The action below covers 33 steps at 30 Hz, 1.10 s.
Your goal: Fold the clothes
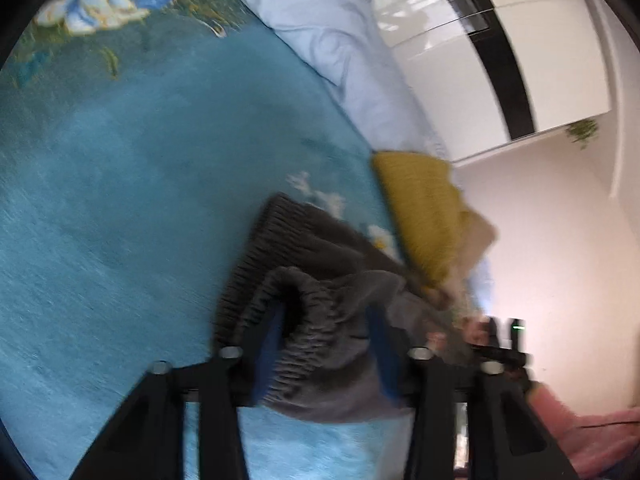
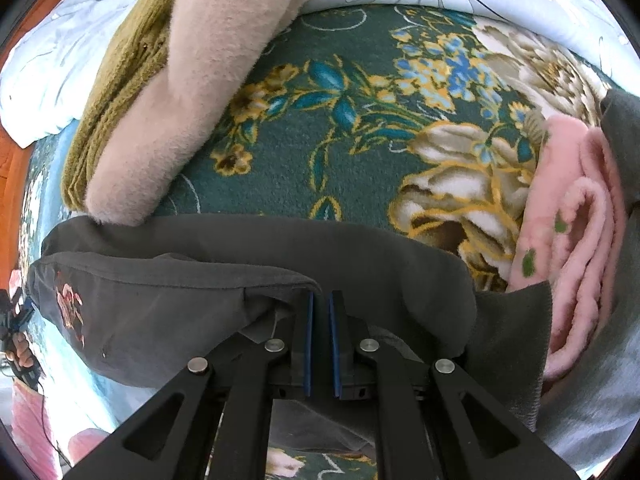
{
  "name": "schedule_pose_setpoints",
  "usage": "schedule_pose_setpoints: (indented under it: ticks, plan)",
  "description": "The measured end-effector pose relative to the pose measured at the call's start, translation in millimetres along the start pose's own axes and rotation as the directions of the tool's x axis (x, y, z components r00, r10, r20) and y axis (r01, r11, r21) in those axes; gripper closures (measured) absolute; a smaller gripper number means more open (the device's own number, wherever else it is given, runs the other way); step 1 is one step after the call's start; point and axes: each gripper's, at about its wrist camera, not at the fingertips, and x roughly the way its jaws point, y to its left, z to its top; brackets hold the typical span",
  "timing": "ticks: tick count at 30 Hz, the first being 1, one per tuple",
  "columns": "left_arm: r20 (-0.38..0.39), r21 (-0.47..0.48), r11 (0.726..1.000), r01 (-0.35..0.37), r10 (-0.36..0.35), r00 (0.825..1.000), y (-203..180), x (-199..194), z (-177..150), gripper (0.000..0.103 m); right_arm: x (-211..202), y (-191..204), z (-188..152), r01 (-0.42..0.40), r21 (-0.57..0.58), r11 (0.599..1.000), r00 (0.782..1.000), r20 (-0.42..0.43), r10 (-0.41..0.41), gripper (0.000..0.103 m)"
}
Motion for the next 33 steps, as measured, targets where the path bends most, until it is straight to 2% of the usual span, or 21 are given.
schedule_pose_setpoints:
  ticks: [4, 6, 10, 12, 14, 16, 18, 22, 25, 27, 30, 33]
  plan:
    - [0.083, 0.056, 0.996, -0.074, 0.069, 0.994, -11, -2, -2, 0.086, -6, 13, -2, 0.032, -0.049, 0.998, 0.999, 0.019, -0.031, 0.098]
    - [0.107, 0.087, 0.992, -0.089, 0.079, 0.991, -19, -4, -2, 0.089, -11, 21, -4, 0.050, -0.087, 0.995, 0.998, 0.034, -0.047, 0.099]
    - [0.206, 0.136, 0.990, -0.031, 0.002, 0.978, -45, -27, 12, 0.092, -45, 23, -4, -0.005, -0.079, 0.997, 0.993, 0.116, 0.014, 0.100]
    - [0.247, 0.134, 0.991, -0.032, -0.002, 0.969, -51, -31, 23, 0.095, -61, 17, 1, -0.027, -0.061, 0.998, 0.988, 0.151, 0.036, 0.100]
    - [0.295, 0.062, 0.992, -0.111, 0.088, 0.951, -47, -25, 38, 0.095, -58, 12, 5, 0.000, -0.051, 0.999, 0.989, 0.145, 0.007, 0.100]
    - [0.266, -0.079, 0.980, -0.183, 0.197, 0.944, -28, -3, 52, 0.095, -47, 9, 11, 0.013, -0.028, 1.000, 0.992, 0.126, -0.010, 0.100]
    - [0.204, -0.165, 0.961, -0.221, 0.253, 0.946, -12, 16, 51, 0.097, -35, 9, 13, 0.036, -0.010, 0.999, 0.995, 0.097, -0.035, 0.100]
    - [0.209, -0.135, 0.978, -0.159, 0.185, 0.960, -14, 6, 33, 0.097, -14, 6, 17, 0.054, -0.006, 0.999, 0.998, 0.046, -0.053, 0.100]
    - [0.222, -0.117, 0.985, -0.128, 0.151, 0.963, -14, -14, 26, 0.089, -10, 5, 16, 0.046, -0.002, 0.999, 0.998, 0.039, -0.046, 0.100]
    - [0.226, -0.147, 0.986, -0.082, 0.114, 0.967, -6, -23, 26, 0.070, -9, 3, 15, 0.033, 0.012, 0.999, 0.999, 0.036, -0.034, 0.099]
    - [0.185, -0.174, 0.984, -0.037, 0.070, 0.980, 0, -17, 26, 0.058, -9, 1, 14, 0.024, 0.026, 0.999, 0.999, 0.036, -0.025, 0.099]
    - [0.109, -0.160, 0.987, 0.017, 0.000, 0.994, -1, -1, 21, 0.058, -9, -1, 12, 0.021, 0.027, 0.999, 0.999, 0.034, -0.022, 0.099]
